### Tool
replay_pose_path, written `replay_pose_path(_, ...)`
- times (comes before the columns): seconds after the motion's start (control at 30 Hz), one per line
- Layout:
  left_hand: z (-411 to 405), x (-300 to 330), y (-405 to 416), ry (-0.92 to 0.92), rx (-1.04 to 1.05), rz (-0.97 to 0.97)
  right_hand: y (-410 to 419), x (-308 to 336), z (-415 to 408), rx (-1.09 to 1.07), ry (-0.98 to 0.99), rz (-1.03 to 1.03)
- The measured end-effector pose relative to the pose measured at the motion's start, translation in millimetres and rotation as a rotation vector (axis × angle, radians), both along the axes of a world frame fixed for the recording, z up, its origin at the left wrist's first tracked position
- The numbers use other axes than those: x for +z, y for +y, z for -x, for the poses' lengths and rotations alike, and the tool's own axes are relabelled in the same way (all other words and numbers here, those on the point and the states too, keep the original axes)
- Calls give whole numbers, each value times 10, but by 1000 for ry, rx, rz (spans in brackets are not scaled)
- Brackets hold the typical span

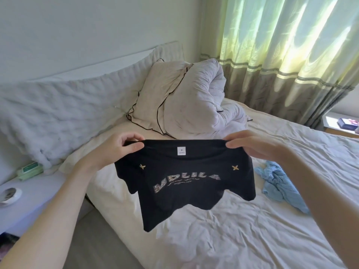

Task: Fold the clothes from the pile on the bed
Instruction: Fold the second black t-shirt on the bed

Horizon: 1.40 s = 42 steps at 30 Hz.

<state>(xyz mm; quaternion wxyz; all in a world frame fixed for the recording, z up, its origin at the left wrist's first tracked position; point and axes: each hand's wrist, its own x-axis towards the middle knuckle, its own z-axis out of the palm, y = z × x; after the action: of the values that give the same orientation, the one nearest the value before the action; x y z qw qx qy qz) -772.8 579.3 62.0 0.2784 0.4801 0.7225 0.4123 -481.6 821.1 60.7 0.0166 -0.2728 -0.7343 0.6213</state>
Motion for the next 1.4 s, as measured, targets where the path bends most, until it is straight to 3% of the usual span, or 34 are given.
replay_pose_path(0.1,-87,-371,-134,141,132,37,-181,-208,-138,57,-21,63)
replay_pose_path(0.2,-234,-683,-236,283,247,73,-368,-428,-170,-71,-129,-312)
replay_pose_path(0.3,-408,-827,-346,241,301,37,-510,-622,-167,-204,-167,-511)
replay_pose_path(0.47,-704,-958,-610,225,285,84,-741,-854,-449,-371,-120,-373)
replay_pose_path(0.7,-750,-986,-588,342,361,85,-437,-746,-657,-170,-239,-341)
replay_pose_path(0.9,-335,-1114,-126,346,360,167,70,-928,-115,-153,-213,-416)
replay_pose_path(1.1,486,-1841,738,456,322,291,741,-1918,923,-241,-261,-568)
replay_pose_path(1.4,1655,-3719,1905,684,259,320,1686,-3938,2014,-320,-383,-671)
